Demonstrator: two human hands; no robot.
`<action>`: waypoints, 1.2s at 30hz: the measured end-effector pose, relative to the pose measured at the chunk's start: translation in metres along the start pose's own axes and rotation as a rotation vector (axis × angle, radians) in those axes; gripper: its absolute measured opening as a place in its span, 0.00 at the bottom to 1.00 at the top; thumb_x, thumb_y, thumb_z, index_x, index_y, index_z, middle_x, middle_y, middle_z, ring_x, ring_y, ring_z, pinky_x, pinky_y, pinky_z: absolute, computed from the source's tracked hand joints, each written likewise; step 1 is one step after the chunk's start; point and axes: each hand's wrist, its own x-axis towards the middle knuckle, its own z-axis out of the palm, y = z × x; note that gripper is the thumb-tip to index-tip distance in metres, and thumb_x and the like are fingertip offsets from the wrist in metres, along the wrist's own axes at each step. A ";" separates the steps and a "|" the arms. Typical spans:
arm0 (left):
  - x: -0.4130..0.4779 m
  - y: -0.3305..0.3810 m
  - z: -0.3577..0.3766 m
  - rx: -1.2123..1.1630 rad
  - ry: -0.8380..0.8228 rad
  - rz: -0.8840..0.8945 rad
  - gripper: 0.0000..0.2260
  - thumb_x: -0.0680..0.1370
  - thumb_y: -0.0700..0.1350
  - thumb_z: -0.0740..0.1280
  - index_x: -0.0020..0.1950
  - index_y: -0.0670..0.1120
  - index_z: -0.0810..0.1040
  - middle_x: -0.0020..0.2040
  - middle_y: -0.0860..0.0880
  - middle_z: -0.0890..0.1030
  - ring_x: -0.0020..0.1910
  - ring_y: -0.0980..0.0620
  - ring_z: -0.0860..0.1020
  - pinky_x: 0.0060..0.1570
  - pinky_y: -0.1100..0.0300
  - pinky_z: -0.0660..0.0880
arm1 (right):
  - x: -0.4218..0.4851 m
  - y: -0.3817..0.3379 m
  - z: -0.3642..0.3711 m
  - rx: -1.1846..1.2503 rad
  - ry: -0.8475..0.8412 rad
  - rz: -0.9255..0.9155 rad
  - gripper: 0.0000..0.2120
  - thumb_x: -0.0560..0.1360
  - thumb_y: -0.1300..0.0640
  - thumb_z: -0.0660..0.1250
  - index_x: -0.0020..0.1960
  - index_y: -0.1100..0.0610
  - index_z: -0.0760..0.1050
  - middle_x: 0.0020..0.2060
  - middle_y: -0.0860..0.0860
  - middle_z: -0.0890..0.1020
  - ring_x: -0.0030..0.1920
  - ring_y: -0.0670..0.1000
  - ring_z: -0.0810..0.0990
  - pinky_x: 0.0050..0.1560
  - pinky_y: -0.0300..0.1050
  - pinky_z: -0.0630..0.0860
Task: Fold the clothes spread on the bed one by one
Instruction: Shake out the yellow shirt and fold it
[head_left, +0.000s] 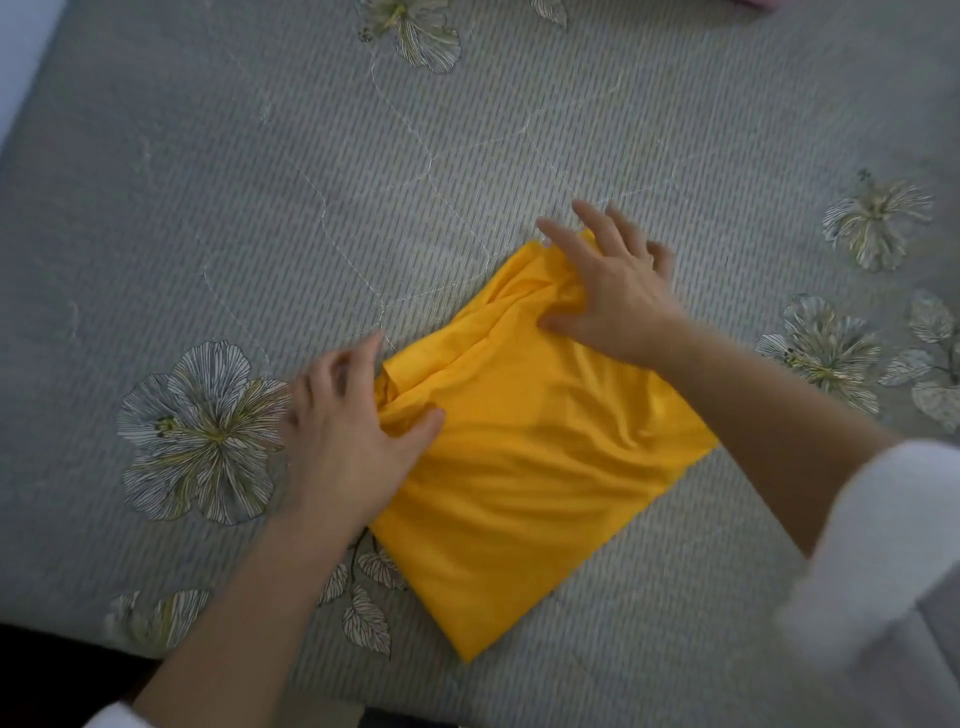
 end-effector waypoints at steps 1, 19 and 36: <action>0.003 0.002 0.001 0.030 -0.018 0.009 0.39 0.69 0.67 0.64 0.75 0.54 0.55 0.69 0.45 0.61 0.68 0.42 0.60 0.61 0.39 0.66 | 0.012 0.001 -0.003 -0.015 -0.061 0.000 0.43 0.69 0.40 0.71 0.75 0.37 0.49 0.77 0.48 0.49 0.77 0.58 0.45 0.70 0.67 0.49; -0.038 0.036 -0.081 -0.246 -0.256 0.264 0.06 0.75 0.48 0.71 0.45 0.59 0.77 0.36 0.55 0.78 0.35 0.57 0.75 0.32 0.60 0.69 | -0.141 0.012 -0.058 0.863 0.102 0.202 0.12 0.67 0.65 0.75 0.37 0.51 0.74 0.30 0.44 0.74 0.31 0.39 0.70 0.32 0.35 0.67; -0.275 0.260 -0.063 0.171 -0.397 1.002 0.07 0.75 0.47 0.68 0.53 0.53 0.79 0.48 0.51 0.82 0.47 0.51 0.78 0.43 0.57 0.71 | -0.565 0.103 -0.057 0.993 0.589 0.645 0.07 0.70 0.63 0.73 0.40 0.56 0.76 0.30 0.47 0.76 0.32 0.44 0.72 0.32 0.39 0.66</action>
